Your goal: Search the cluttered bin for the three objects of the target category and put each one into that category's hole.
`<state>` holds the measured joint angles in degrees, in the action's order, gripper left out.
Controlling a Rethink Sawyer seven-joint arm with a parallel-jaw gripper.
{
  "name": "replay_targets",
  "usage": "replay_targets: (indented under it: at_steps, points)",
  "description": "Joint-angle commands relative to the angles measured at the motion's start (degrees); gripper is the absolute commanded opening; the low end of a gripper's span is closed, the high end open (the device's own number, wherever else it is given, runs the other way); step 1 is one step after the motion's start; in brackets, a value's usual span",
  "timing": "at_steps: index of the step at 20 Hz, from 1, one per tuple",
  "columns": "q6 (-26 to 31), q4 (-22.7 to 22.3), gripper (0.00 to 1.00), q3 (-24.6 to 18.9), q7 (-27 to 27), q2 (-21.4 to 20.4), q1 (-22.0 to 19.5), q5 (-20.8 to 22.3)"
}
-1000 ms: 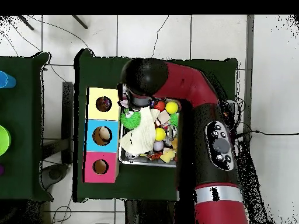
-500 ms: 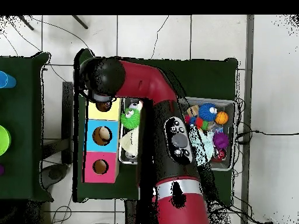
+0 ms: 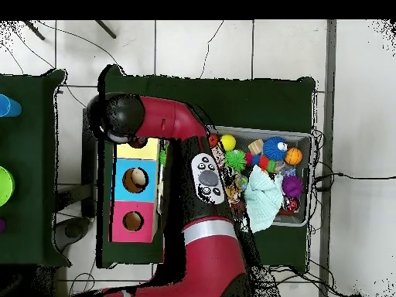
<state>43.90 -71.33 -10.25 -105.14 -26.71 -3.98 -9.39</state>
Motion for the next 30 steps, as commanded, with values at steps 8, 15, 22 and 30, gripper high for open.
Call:
replay_targets:
  at_steps: [8, 15, 22, 30]
  points:
    - [9.2, -1.4, 0.00, 6.9, -12.0, 3.8, 0.0, 1.1]
    - [21.9, 0.7, 0.00, 8.1, -13.1, 5.5, 0.2, 0.5]
    - [29.3, 1.6, 0.00, 7.5, -13.8, 8.3, 0.3, -0.2]
    - [18.8, 1.5, 0.00, 5.9, -14.6, 12.2, 0.6, -3.7]
